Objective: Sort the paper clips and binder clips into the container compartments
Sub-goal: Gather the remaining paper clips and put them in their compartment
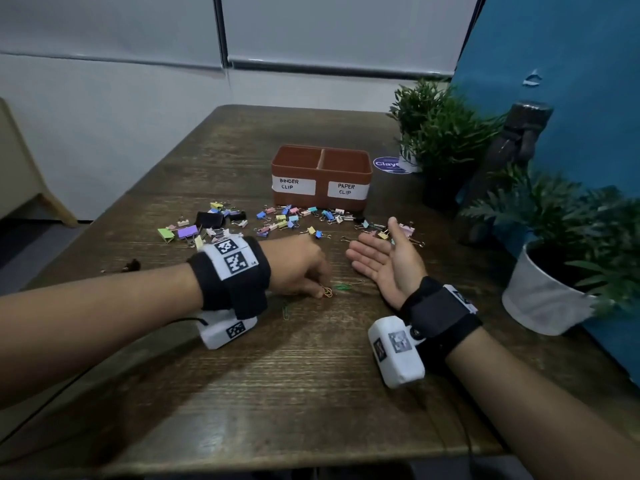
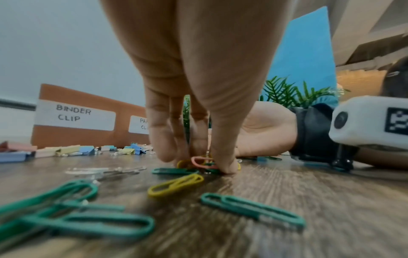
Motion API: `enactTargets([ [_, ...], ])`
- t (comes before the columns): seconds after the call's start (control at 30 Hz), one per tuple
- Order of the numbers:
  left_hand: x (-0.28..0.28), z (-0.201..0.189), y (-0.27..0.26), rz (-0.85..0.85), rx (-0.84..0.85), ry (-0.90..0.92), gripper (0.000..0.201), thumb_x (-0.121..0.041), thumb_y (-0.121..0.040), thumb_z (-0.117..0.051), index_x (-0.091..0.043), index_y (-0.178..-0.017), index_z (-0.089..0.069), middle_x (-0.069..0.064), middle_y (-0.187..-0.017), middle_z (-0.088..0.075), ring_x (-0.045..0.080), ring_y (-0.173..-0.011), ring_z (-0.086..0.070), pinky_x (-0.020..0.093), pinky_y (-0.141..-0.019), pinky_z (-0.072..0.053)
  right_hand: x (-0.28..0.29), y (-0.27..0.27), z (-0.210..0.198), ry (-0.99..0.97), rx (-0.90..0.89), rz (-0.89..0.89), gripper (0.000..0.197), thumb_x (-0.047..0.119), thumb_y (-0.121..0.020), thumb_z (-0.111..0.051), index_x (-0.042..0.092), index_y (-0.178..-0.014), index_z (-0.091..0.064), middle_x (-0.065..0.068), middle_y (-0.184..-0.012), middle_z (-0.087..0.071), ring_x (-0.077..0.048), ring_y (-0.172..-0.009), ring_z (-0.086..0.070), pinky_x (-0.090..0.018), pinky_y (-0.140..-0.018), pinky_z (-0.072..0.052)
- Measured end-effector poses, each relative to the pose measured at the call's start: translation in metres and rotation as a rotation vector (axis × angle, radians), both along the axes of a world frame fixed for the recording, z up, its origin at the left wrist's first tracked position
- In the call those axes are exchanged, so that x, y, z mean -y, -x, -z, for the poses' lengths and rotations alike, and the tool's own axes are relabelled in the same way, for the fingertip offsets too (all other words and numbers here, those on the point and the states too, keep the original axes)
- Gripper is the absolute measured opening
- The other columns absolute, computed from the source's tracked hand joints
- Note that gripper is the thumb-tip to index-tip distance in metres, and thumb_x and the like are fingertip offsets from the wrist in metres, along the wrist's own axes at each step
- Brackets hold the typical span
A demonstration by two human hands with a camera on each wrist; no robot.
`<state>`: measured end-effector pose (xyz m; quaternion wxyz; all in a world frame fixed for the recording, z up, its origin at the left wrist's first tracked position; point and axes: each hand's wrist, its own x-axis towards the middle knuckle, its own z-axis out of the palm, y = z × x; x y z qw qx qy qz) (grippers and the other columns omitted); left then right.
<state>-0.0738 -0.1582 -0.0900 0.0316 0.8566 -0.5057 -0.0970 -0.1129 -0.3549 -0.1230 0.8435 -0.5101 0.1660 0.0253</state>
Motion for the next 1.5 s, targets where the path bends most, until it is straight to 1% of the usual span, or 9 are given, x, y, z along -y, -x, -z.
enactTargets([
  [0.17,0.005,0.004,-0.001,-0.006,0.102,-0.051,0.016,-0.030,-0.093,-0.061,-0.021,-0.103,-0.070,-0.004,-0.096,-0.070,0.010,-0.080,-0.060,0.023,-0.070,-0.043,0.002,-0.002,0.002,-0.050,0.001,0.002,0.072,0.063,-0.096,-0.040,-0.001,-0.122,-0.060,-0.020,-0.117,-0.068,-0.030,-0.105,-0.068,-0.036,-0.088,-0.054],
  [0.43,0.028,-0.024,-0.017,-0.104,0.032,0.238,0.012,-0.028,-0.087,-0.071,-0.018,-0.091,-0.076,-0.017,-0.070,-0.063,-0.012,-0.058,-0.056,0.001,-0.061,-0.041,-0.001,-0.002,0.004,-0.310,-0.039,0.057,0.080,0.065,-0.097,-0.032,-0.007,-0.125,-0.053,-0.027,-0.119,-0.063,-0.034,-0.101,-0.064,-0.043,-0.097,-0.049],
  [0.6,0.074,-0.037,-0.026,-0.133,0.042,0.299,0.018,-0.031,-0.084,-0.075,-0.017,-0.095,-0.077,-0.006,-0.083,-0.073,0.004,-0.076,-0.066,0.020,-0.074,-0.054,-0.006,-0.001,0.004,-0.445,-0.040,0.097,0.078,0.063,-0.099,-0.029,-0.008,-0.123,-0.050,-0.030,-0.114,-0.060,-0.041,-0.100,-0.062,-0.052,-0.094,-0.047],
  [0.7,0.088,-0.033,-0.025,-0.131,0.090,0.240,0.031,-0.043,-0.080,-0.076,-0.023,-0.104,-0.075,-0.009,-0.088,-0.073,0.005,-0.081,-0.067,0.027,-0.075,-0.056,-0.005,-0.002,0.003,-0.481,-0.015,0.166,0.067,0.055,-0.104,-0.026,-0.003,-0.124,-0.051,-0.025,-0.119,-0.061,-0.039,-0.108,-0.060,-0.053,-0.078,-0.050],
  [0.8,0.082,-0.038,-0.030,-0.179,0.196,0.289,0.030,-0.048,-0.081,-0.072,-0.032,-0.106,-0.073,-0.013,-0.092,-0.073,0.004,-0.086,-0.066,0.028,-0.077,-0.054,-0.001,-0.006,0.003,-0.401,-0.020,0.202,0.057,0.044,-0.107,-0.022,0.000,-0.106,-0.057,-0.020,-0.101,-0.063,-0.034,-0.093,-0.064,-0.046,-0.070,-0.054],
  [0.9,0.062,-0.042,-0.032,-0.225,0.233,0.415,0.018,-0.046,-0.083,-0.070,-0.031,-0.089,-0.075,-0.014,-0.077,-0.070,0.002,-0.074,-0.063,0.032,-0.073,-0.055,0.004,-0.008,0.003,-0.283,-0.068,0.195,0.055,0.042,-0.107,-0.022,0.003,-0.093,-0.059,-0.014,-0.086,-0.063,-0.025,-0.073,-0.064,-0.032,-0.056,-0.051],
  [1.0,0.039,-0.032,-0.029,-0.215,0.130,0.230,0.023,-0.052,-0.080,-0.070,-0.031,-0.085,-0.074,-0.016,-0.070,-0.066,-0.001,-0.067,-0.060,0.030,-0.068,-0.055,0.007,-0.011,0.001,-0.252,-0.051,0.206,0.052,0.045,-0.106,-0.027,0.007,-0.091,-0.059,-0.010,-0.076,-0.062,-0.020,-0.057,-0.061,-0.027,-0.053,-0.039],
  [1.13,0.033,-0.010,-0.018,-0.161,0.008,-0.036,0.042,-0.065,-0.074,-0.070,-0.028,-0.095,-0.073,-0.015,-0.078,-0.069,0.000,-0.069,-0.062,0.027,-0.066,-0.055,0.006,-0.011,0.003,-0.214,-0.073,0.179,0.055,0.056,-0.101,-0.033,0.009,-0.093,-0.059,-0.009,-0.075,-0.059,-0.019,-0.057,-0.056,-0.028,-0.053,-0.034],
  [1.5,0.037,-0.002,-0.016,-0.136,-0.021,0.018,0.011,-0.032,-0.082,-0.075,-0.022,-0.076,-0.073,-0.015,-0.066,-0.065,-0.003,-0.062,-0.059,0.012,-0.059,-0.044,0.005,-0.004,0.005,-0.107,-0.063,0.117,0.059,0.063,-0.098,-0.033,0.008,-0.099,-0.057,-0.011,-0.081,-0.062,-0.023,-0.068,-0.063,-0.030,-0.056,-0.042],
])
